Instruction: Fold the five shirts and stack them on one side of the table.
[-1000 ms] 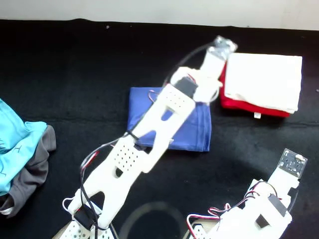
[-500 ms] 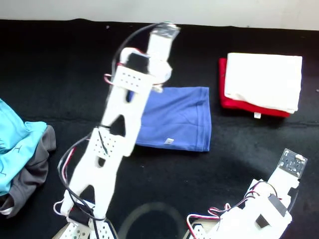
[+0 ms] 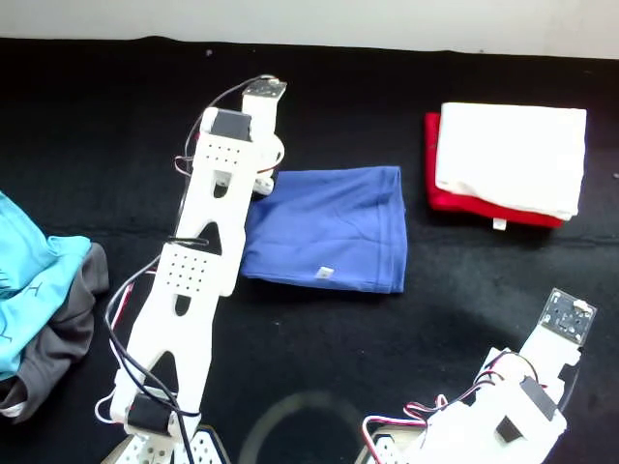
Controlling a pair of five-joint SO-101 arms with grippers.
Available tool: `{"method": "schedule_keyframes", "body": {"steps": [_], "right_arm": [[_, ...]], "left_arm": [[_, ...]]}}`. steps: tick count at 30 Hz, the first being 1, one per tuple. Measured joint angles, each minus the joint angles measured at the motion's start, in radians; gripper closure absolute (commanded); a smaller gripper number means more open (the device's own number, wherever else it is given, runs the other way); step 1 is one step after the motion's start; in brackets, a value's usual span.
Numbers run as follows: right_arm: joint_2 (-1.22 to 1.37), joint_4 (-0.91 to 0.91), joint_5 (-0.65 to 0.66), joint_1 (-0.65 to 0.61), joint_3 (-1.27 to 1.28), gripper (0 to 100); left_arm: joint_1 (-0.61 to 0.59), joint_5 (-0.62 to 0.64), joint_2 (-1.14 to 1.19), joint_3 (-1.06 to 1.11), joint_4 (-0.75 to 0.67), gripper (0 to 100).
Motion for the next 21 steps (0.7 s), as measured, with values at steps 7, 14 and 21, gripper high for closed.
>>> {"method": "schedule_keyframes", "body": {"steps": [7, 14, 21], "right_arm": [[0.0, 0.0, 0.0, 0.0, 0.0, 99.1], [0.0, 0.0, 0.0, 0.0, 0.0, 99.1], [0.0, 0.041, 0.0, 0.0, -0.02, 99.1]], "left_arm": [[0.0, -0.003, -0.002, -0.083, 0.066, 99], [0.0, -0.003, -0.239, -0.04, 0.089, 99], [0.0, -0.003, -0.767, 0.43, 0.091, 99]]}}
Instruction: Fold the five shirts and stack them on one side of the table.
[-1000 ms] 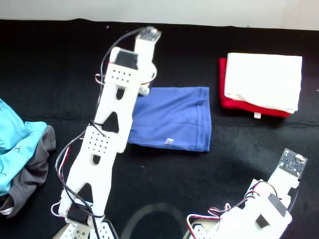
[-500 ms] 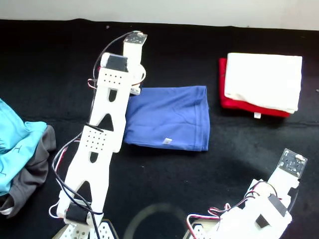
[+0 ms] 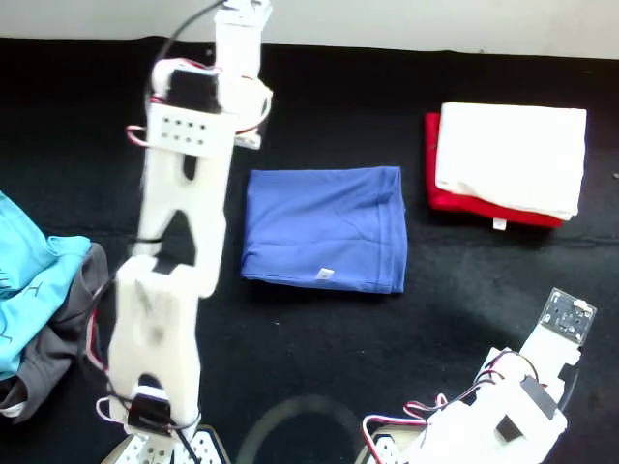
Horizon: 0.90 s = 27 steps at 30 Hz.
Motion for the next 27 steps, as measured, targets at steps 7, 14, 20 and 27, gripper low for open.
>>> {"method": "schedule_keyframes", "body": {"steps": [7, 14, 20, 27], "right_arm": [[0.008, 0.27, 0.0, -0.026, -0.23, 99.1], [0.008, 0.559, 0.0, -0.259, -0.574, 99.1], [0.008, 0.595, 0.0, -0.618, -0.649, 99.1], [0.049, 0.434, -0.207, -0.895, -0.649, 99.2]], "left_arm": [[-0.084, 0.0, -0.531, 0.726, -0.032, 99], [-0.233, 0.002, -0.905, 1.462, -0.324, 99], [-0.301, -0.173, -1.198, 1.956, -0.601, 99], [-0.402, -0.295, -1.412, 2.361, -0.895, 99]]}}
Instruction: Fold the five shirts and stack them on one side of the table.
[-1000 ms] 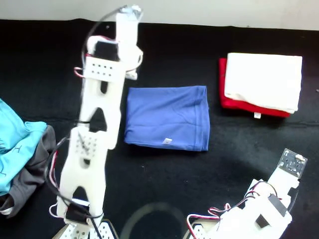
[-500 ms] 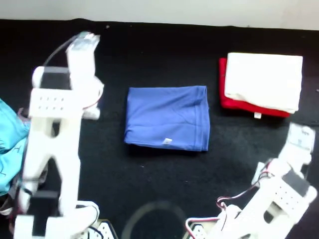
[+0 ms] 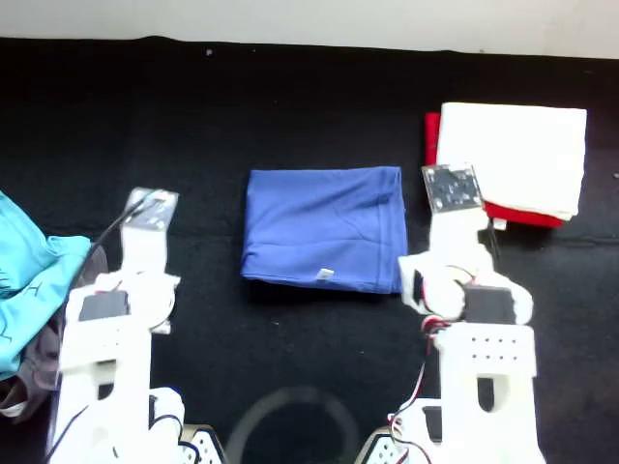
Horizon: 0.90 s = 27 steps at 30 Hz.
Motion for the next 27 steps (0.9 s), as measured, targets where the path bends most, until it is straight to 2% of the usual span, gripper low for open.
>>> {"method": "schedule_keyframes", "body": {"steps": [5, 13, 20, 27], "right_arm": [[0.213, -0.029, -0.018, -0.077, -0.032, 99.2], [0.562, -0.032, -0.018, -0.084, -0.221, 99.2], [0.603, 0.018, -0.018, -0.11, -0.373, 99.2], [0.605, 0.025, -0.017, -0.207, -0.35, 99.2]], "left_arm": [[-0.028, 0.087, 0.003, 0.06, -0.052, 99], [-0.028, 0.098, 0.161, 0.077, -0.149, 99], [-0.028, 0.135, 0.183, 0.075, -0.161, 99], [-0.028, 0.138, 0.183, 0.075, -0.161, 99]]}}
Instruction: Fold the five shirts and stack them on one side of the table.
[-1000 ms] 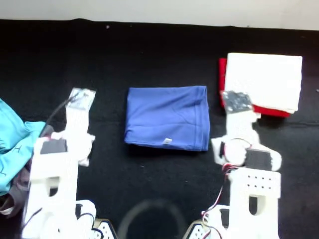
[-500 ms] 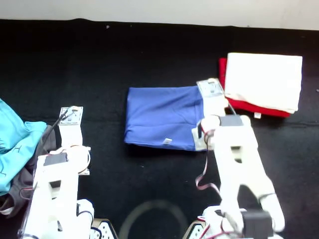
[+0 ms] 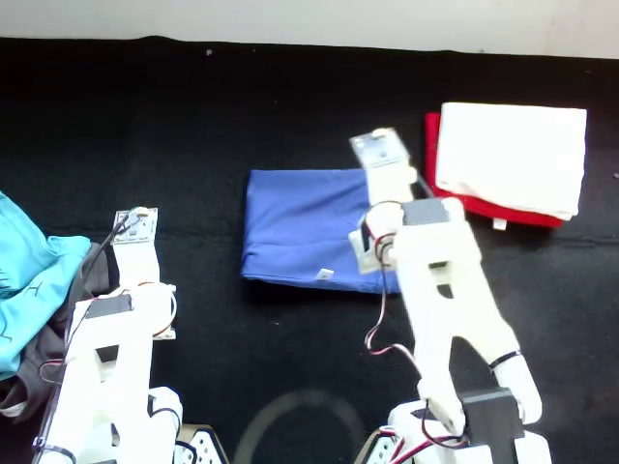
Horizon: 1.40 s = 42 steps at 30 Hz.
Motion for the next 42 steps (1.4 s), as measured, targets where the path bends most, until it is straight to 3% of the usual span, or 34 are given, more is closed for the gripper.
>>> {"method": "schedule_keyframes", "body": {"steps": [6, 11, 16, 22, 31, 42], "right_arm": [[0.003, -0.123, 0.0, -0.008, 0.149, 99.2], [0.003, -0.19, 0.02, 0.071, 0.204, 99.2], [0.003, -0.199, 0.123, 0.133, 0.206, 99.2], [0.003, -0.155, 0.133, 0.167, 0.198, 99.2], [0.003, -0.095, 0.133, 0.029, 0.166, 99.2], [0.087, -0.129, 0.091, -0.005, 0.11, 99.2]], "left_arm": [[0.0, 0.0, 0.0, 0.0, 0.0, 99], [0.0, 0.0, 0.0, 0.0, 0.0, 99], [0.0, 0.0, 0.003, 0.0, 0.0, 99], [0.0, 0.0, 0.003, 0.0, 0.0, 99], [0.0, 0.0, 0.003, 0.0, 0.0, 99], [0.0, 0.0, 0.003, 0.0, 0.0, 99]]}}
